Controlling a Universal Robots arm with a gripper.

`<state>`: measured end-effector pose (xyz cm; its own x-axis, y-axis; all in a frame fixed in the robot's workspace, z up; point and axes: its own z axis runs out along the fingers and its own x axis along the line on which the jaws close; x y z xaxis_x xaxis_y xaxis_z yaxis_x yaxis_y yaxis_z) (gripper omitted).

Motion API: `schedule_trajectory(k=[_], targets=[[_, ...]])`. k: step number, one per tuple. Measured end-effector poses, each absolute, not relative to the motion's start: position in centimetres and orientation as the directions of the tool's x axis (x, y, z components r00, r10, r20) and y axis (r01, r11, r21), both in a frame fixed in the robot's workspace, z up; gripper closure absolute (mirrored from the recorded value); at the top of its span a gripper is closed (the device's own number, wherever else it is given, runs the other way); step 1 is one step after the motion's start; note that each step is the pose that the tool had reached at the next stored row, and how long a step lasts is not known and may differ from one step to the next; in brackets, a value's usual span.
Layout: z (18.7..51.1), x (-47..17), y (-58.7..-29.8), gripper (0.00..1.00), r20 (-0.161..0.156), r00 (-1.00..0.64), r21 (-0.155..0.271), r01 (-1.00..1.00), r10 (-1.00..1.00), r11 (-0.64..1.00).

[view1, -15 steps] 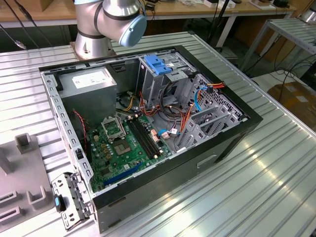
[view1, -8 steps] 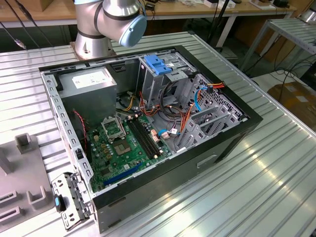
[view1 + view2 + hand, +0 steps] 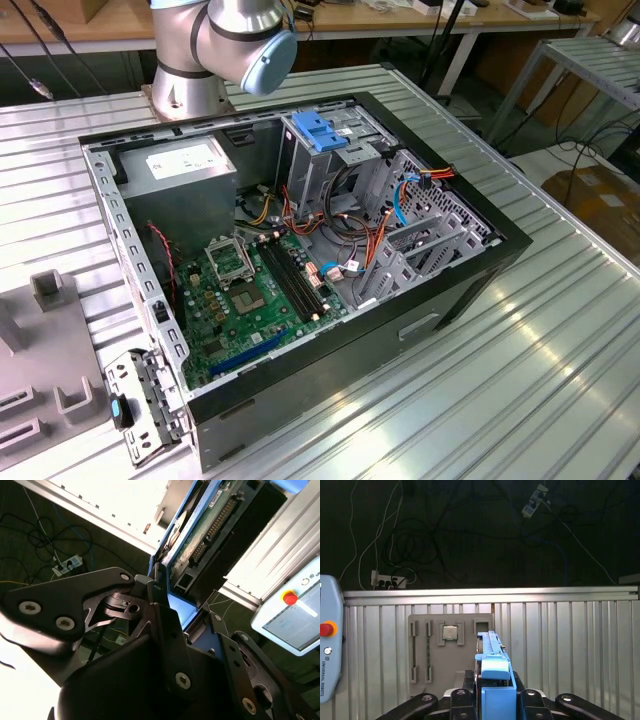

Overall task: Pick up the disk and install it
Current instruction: 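Pick up the disk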

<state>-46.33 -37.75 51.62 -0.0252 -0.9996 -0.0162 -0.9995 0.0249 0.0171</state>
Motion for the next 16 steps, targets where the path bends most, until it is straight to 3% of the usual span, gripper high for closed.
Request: schedule_trajectory(k=[16], targets=[[51.6, -45.0, -37.7, 0.63, -0.016, -0.025, 0.017, -1.0, -1.0, 0.025]])
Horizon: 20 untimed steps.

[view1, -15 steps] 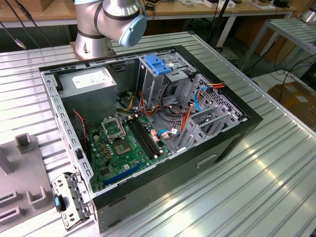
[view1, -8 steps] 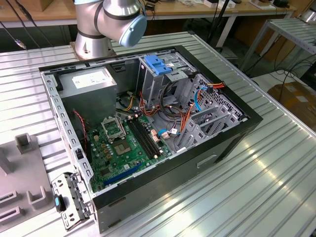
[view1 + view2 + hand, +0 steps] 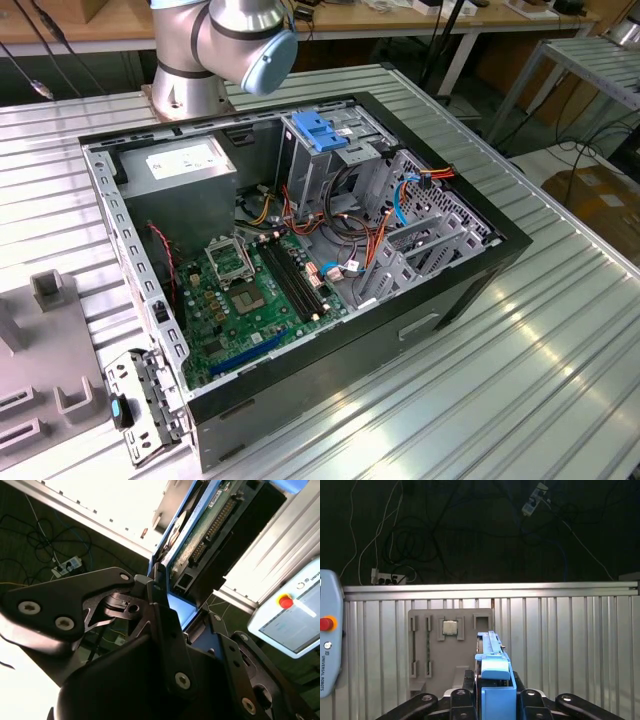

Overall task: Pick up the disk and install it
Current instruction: 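Pick up the disk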

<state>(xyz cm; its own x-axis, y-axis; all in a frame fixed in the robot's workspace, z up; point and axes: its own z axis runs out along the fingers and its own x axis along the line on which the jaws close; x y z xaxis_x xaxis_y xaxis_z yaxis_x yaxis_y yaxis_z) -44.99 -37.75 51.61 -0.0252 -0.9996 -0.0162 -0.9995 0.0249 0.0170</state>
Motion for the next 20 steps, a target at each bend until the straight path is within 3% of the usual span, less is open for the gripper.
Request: schedule_trajectory(k=[20], targets=[[51.6, -43.6, -37.8, 0.63, -0.016, -0.025, 0.017, -1.0, -1.0, 0.025]])
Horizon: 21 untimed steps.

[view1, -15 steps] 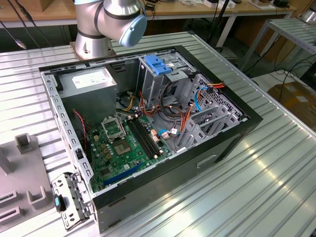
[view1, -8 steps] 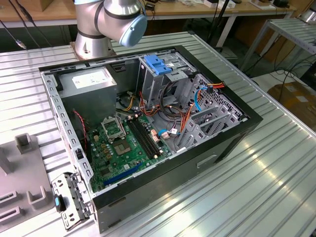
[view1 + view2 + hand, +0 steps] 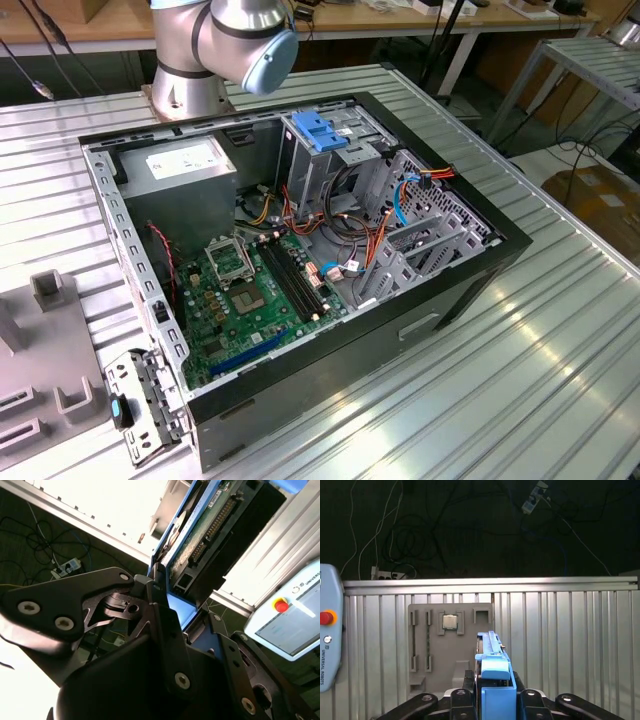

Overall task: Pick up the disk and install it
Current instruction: 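Pick up the disk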

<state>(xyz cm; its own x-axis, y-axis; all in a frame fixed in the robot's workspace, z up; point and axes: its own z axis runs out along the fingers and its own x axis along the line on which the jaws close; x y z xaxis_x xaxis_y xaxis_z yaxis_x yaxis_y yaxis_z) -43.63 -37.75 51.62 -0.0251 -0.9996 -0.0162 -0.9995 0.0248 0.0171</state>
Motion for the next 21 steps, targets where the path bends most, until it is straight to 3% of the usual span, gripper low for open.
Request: schedule_trajectory(k=[21], targets=[[51.6, -42.3, -37.8, 0.63, -0.016, -0.025, 0.017, -1.0, -1.0, 0.025]])
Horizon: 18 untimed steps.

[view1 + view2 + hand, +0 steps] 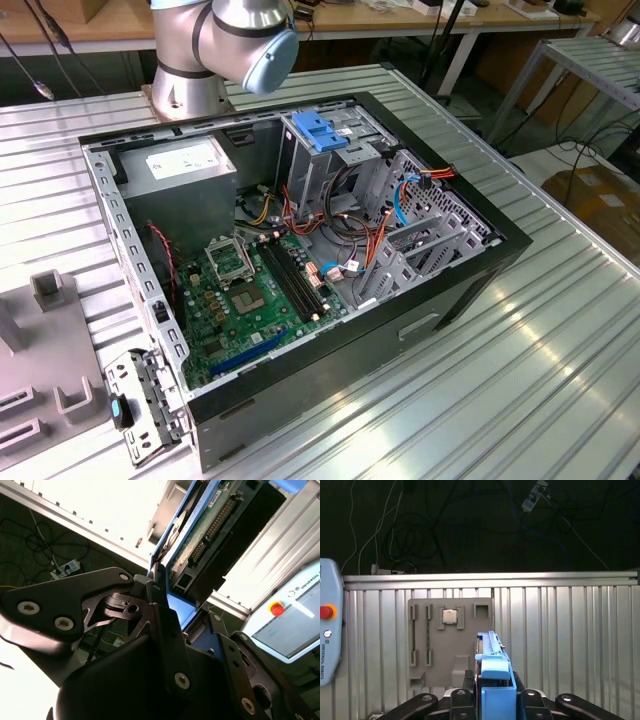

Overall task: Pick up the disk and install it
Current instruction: 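Pick up the disk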

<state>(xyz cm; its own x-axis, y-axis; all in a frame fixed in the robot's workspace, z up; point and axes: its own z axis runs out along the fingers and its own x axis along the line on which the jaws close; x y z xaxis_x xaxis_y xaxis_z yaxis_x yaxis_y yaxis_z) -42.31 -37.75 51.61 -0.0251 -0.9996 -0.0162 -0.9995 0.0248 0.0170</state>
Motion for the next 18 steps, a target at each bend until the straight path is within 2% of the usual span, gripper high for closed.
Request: schedule_trajectory(k=[18], targets=[[51.6, -40.9, -37.7, 0.63, -0.016, -0.025, 0.017, -1.0, -1.0, 0.025]])
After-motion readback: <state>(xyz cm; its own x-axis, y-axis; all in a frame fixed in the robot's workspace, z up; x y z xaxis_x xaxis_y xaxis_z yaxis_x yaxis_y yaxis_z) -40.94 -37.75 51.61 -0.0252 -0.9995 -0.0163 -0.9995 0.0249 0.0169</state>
